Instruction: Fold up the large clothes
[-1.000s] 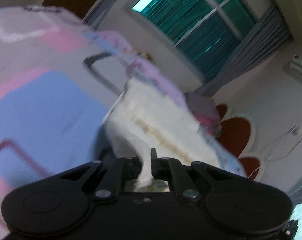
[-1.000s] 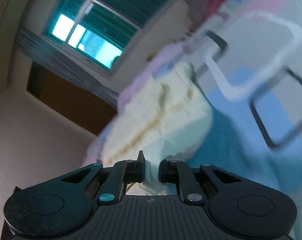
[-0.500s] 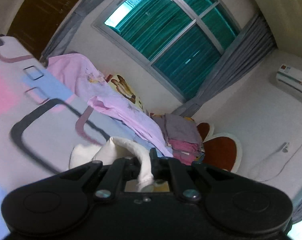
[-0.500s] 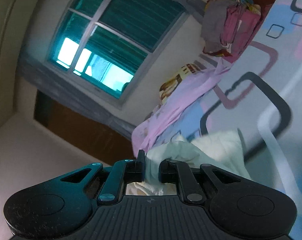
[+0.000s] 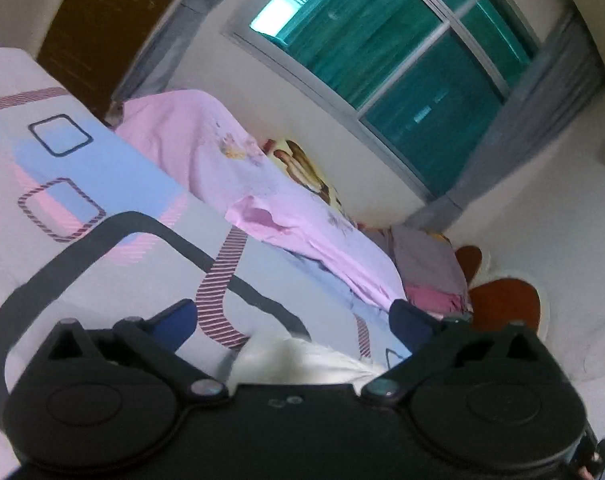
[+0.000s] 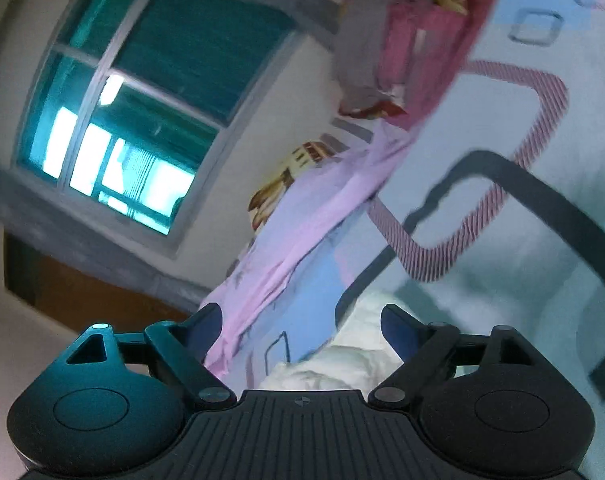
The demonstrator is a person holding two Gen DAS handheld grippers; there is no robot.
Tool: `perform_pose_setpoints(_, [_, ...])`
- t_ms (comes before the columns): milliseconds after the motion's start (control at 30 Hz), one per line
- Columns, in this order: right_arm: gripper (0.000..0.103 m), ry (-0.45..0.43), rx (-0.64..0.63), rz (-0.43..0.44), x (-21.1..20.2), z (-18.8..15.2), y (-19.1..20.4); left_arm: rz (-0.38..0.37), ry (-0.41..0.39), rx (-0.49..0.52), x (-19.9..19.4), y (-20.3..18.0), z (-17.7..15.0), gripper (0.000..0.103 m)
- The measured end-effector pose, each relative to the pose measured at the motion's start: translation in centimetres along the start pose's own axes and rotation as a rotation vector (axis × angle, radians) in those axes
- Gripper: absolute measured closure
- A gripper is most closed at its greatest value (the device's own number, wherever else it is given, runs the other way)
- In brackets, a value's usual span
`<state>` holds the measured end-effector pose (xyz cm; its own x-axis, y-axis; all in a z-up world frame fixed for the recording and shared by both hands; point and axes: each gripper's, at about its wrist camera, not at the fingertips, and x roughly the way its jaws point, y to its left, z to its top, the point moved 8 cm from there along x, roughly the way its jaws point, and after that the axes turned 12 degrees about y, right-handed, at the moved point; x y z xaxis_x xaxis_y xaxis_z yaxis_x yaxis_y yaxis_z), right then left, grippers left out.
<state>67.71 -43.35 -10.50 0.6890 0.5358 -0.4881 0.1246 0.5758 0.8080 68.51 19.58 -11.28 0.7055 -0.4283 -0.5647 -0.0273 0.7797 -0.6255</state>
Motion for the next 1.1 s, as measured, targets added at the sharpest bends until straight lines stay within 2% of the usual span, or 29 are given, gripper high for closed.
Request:
perform_pose_setpoints(100, [0.017, 0.061, -0.168, -0.147, 1.7, -0.4, -0.1, 0.012, 0.084, 0.058, 1.7, 0.5, -0.1, 0.006])
perform_pose_setpoints(167, [0.018, 0.103, -0.248, -0.224, 3.3, -0.8, -0.3, 0.036, 0.181, 0.098, 3.7, 0.7, -0.4, 0.008])
perform_pose_setpoints(233, [0.018, 0.155, -0.288, -0.262, 5.0, -1.3, -0.6, 0.038, 0.268, 0.125, 5.6, 0.9, -0.8, 0.013])
perform_pose_setpoints(300, [0.021, 0.194, -0.295, -0.274, 6.3, -2.0, -1.0, 0.059, 0.331, 0.137, 7.3, 1.3, -1.0, 0.026])
perform_pose_setpoints(333, [0.042, 0.222, -0.291, -0.259, 7.0, -2.2, -1.3, 0.057, 0.363, 0.137, 8.2, 1.5, -1.2, 0.031])
perform_pose_setpoints(367, [0.057, 0.242, -0.283, -0.258, 7.6, -2.4, -1.5, 0.054, 0.38, 0.146, 8.8, 1.5, -1.3, 0.044])
perform_pose_setpoints(400, [0.063, 0.252, -0.292, -0.253, 8.0, -2.7, -1.7, 0.046, 0.39, 0.158, 9.3, 1.4, -1.8, 0.064])
perform_pose_setpoints(433, [0.075, 0.26, -0.309, -0.244, 8.2, -2.9, -1.6, 0.028, 0.393, 0.175, 9.4, 1.0, -2.0, 0.076])
perform_pose_setpoints(467, [0.087, 0.26, -0.336, -0.239, 8.3, -3.2, -1.5, 0.013, 0.39, 0.203, 9.5, 0.5, -2.3, 0.094])
perform_pose_setpoints(500, [0.091, 0.248, -0.367, -0.237, 8.0, -3.3, -1.2, 0.016, 0.368, 0.242, 9.3, 0.0, -2.4, 0.098])
perform_pose_setpoints(567, [0.097, 0.186, -0.407, -0.228, 7.0, -3.1, -0.7, 0.03, 0.3, 0.295, 8.5, -0.7, -2.3, 0.099])
perform_pose_setpoints(700, [0.098, 0.036, -0.43, -0.178, 4.5, -1.6, 1.1, -0.056, 0.08, 0.288, 5.1, -2.2, -0.3, 0.1])
perform_pose_setpoints(767, [0.099, 0.01, -0.452, -0.193, 4.9, -1.3, 1.8, -0.078, 0.045, 0.294, 4.9, -2.6, 0.2, 0.1])
perform_pose_setpoints(833, [0.099, 0.038, -0.441, -0.247, 6.4, -1.4, 1.1, -0.042, 0.088, 0.273, 6.6, -1.8, 0.1, 0.1])
perform_pose_setpoints(900, [0.098, 0.124, -0.404, -0.341, 9.2, -2.2, -1.4, 0.052, 0.186, 0.257, 9.5, 0.0, -1.0, 0.099])
perform_pose_setpoints(967, [0.098, 0.193, -0.38, -0.402, 11.3, -3.4, -3.7, 0.093, 0.255, 0.258, 11.7, 1.0, -2.5, 0.098])
perform_pose_setpoints(1100, [0.098, 0.157, -0.302, -0.349, 11.5, -3.9, -6.1, 0.067, 0.249, 0.202, 12.9, 2.4, -3.2, 0.094])
